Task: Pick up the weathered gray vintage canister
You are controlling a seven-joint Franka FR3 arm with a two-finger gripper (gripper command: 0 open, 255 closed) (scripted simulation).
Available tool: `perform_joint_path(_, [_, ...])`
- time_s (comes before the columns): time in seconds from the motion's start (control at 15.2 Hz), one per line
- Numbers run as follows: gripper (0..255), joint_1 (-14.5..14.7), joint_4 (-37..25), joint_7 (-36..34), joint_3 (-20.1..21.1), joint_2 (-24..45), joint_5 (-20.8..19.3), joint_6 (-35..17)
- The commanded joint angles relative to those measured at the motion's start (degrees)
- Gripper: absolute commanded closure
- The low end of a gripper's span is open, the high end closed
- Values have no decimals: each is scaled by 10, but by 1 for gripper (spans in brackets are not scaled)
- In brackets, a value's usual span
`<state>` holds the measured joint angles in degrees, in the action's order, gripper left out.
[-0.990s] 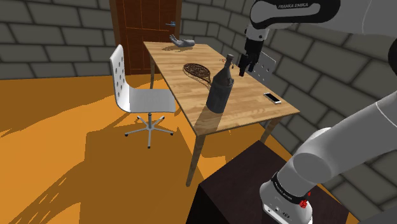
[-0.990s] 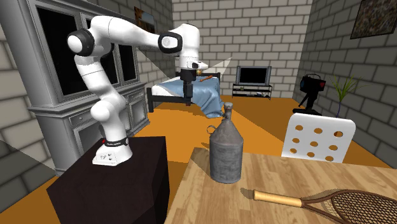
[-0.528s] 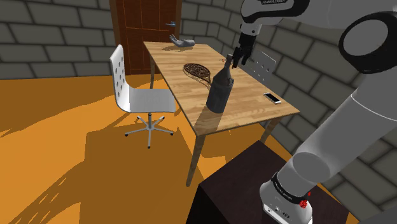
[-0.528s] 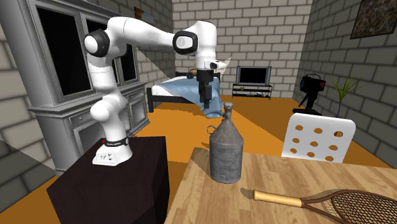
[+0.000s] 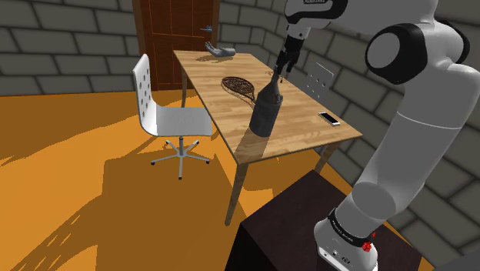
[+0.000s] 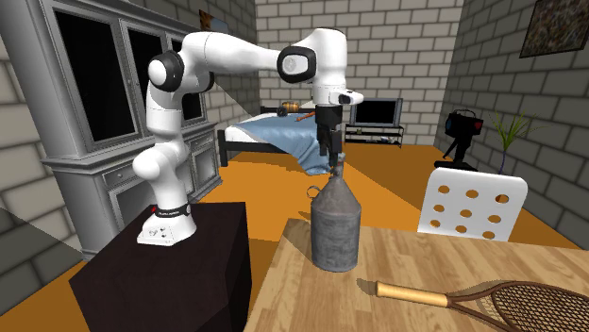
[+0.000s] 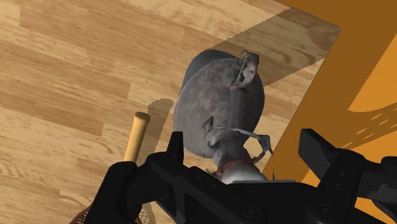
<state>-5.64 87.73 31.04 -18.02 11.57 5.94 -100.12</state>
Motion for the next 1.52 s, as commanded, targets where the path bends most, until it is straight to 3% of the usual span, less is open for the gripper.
perform_joint_path(0.0, [0, -1, 8, 3, 0, 4, 2, -12])
perform_joint_path(0.4, [0, 0, 44, 5, 1, 3, 3, -48])
perform_joint_path(0.46, [255, 0, 46, 5, 1, 2, 3, -48])
perform_joint_path(1.06, [255, 0, 44, 5, 1, 3, 3, -48])
perform_joint_path(1.45, [255, -2, -4, 2, 0, 4, 3, -1])
